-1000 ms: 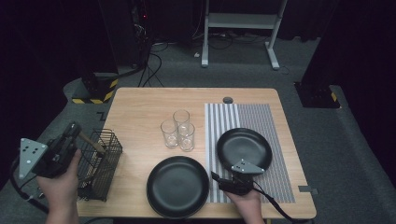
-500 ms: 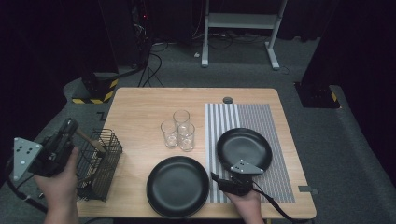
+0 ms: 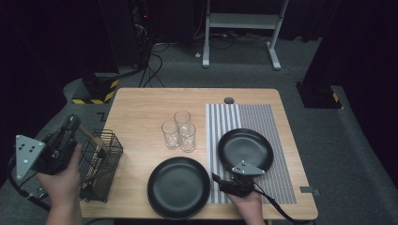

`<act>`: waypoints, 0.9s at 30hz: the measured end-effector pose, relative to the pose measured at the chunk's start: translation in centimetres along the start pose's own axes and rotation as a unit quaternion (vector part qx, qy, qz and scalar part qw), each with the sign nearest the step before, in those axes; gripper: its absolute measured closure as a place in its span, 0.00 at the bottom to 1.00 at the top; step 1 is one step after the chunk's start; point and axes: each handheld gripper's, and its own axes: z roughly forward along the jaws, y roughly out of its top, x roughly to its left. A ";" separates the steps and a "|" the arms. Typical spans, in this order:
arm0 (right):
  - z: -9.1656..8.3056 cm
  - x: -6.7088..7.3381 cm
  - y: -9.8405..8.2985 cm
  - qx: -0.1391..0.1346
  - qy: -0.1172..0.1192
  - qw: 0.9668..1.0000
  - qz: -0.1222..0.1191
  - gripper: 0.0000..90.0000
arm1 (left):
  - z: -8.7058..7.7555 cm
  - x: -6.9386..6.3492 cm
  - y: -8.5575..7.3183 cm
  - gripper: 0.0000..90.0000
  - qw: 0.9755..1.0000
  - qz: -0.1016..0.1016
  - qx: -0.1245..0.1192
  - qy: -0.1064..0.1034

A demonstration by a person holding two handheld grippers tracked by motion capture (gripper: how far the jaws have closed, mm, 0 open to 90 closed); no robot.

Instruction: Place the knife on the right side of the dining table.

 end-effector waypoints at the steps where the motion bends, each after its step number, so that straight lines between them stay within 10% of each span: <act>1: 0.0 0.0 0.0 0.000 0.000 1.000 0.000 0.38 | 0.0 0.0 0.1 0.93 1.000 0.000 -0.002 0.000; 27: 0.0 0.1 0.0 -0.001 0.000 1.000 -0.002 0.38 | -0.1 -0.6 1.9 0.93 0.999 -0.002 -0.035 -0.010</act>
